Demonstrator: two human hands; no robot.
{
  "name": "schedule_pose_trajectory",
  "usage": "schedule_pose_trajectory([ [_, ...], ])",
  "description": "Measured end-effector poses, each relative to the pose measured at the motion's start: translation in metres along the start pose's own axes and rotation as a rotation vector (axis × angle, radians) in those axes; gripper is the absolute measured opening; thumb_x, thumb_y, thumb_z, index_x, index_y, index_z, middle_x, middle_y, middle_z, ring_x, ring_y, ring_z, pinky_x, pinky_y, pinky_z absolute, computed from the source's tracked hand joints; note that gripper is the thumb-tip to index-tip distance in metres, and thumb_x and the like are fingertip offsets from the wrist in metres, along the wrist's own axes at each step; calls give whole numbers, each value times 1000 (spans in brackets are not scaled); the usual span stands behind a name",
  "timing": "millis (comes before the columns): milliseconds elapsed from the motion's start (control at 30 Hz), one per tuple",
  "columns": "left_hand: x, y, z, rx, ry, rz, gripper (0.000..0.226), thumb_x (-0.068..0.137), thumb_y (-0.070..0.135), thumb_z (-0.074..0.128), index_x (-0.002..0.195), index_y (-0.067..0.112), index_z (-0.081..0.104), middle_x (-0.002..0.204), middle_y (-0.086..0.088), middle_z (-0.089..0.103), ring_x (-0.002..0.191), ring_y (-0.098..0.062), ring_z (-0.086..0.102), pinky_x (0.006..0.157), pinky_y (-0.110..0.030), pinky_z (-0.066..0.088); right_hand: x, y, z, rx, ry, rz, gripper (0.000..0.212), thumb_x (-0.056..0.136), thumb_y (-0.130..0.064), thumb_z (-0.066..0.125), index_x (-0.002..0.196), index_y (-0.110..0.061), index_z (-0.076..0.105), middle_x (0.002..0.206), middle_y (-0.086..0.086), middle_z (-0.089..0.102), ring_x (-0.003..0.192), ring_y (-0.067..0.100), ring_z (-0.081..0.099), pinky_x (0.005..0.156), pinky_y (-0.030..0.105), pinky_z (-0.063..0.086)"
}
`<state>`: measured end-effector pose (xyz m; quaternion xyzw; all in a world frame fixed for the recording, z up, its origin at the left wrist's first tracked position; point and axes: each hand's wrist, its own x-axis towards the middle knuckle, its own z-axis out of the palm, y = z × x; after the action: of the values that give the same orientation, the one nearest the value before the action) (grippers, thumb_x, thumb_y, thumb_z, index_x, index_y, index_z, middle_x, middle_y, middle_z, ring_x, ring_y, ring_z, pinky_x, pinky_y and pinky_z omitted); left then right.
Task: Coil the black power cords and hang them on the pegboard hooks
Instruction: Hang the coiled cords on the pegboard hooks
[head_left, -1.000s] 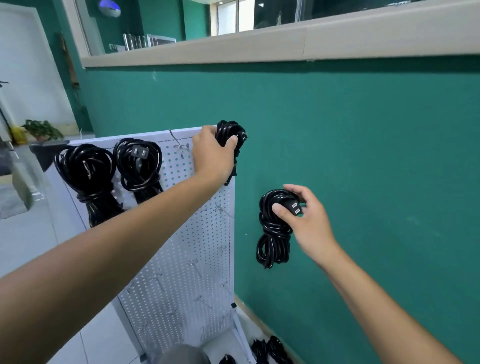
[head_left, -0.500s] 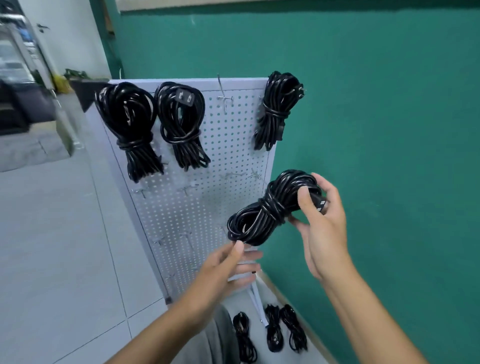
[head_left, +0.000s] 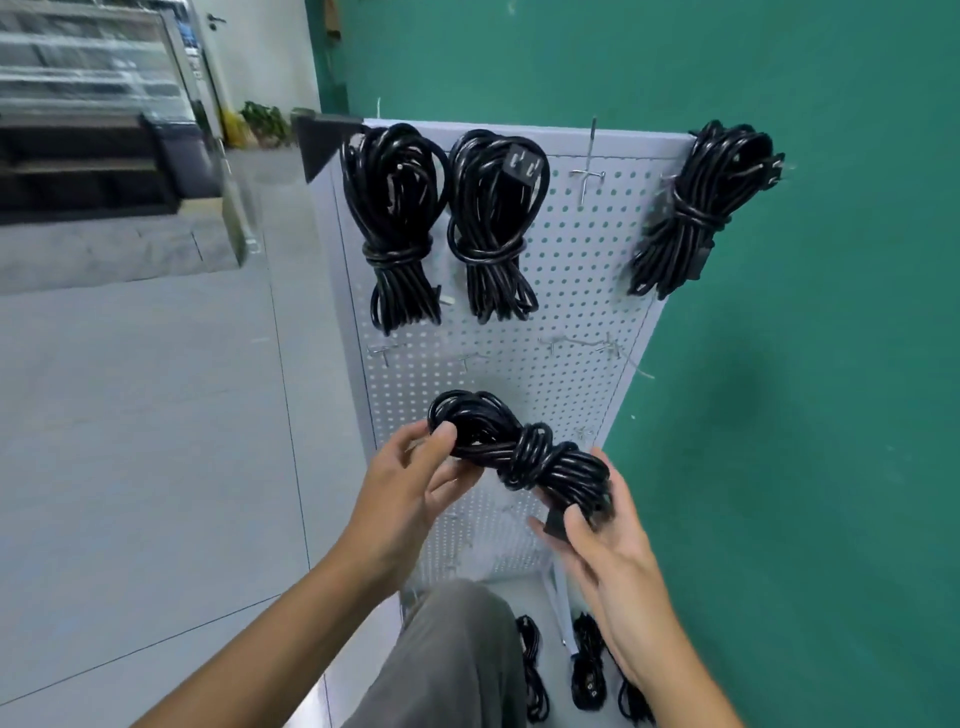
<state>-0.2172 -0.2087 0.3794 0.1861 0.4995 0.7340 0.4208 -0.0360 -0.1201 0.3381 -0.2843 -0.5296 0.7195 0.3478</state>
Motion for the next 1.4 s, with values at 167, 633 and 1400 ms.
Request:
schedule_pose_trajectory([
  [167, 6, 10, -23, 214, 42, 59, 31, 104, 22, 56, 128, 1, 62, 115, -12, 76, 109, -27, 74, 102, -42, 56, 7, 23, 15, -114, -67, 78, 73, 90, -26, 75, 151, -39, 38, 151, 0, 52, 129, 20, 61, 109, 51, 48],
  [633, -12, 8, -62, 42, 161, -305, 32, 107, 32, 53, 125, 7, 65, 109, -24, 75, 102, -37, 75, 89, -32, 59, 28, -4, 36, -277, -58, 57, 45, 87, -42, 67, 129, -28, 60, 125, -11, 70, 114, 2, 66, 99, 27, 55],
  [1400, -26, -26, -59, -226, 145, -306, 24, 112, 24, 42, 134, 22, 52, 102, -30, 72, 97, -43, 73, 77, -35, 64, 70, -12, 84, -421, -221, -88, 51, 96, -11, 67, 136, -37, 49, 126, -8, 67, 113, 6, 66, 90, 26, 58],
])
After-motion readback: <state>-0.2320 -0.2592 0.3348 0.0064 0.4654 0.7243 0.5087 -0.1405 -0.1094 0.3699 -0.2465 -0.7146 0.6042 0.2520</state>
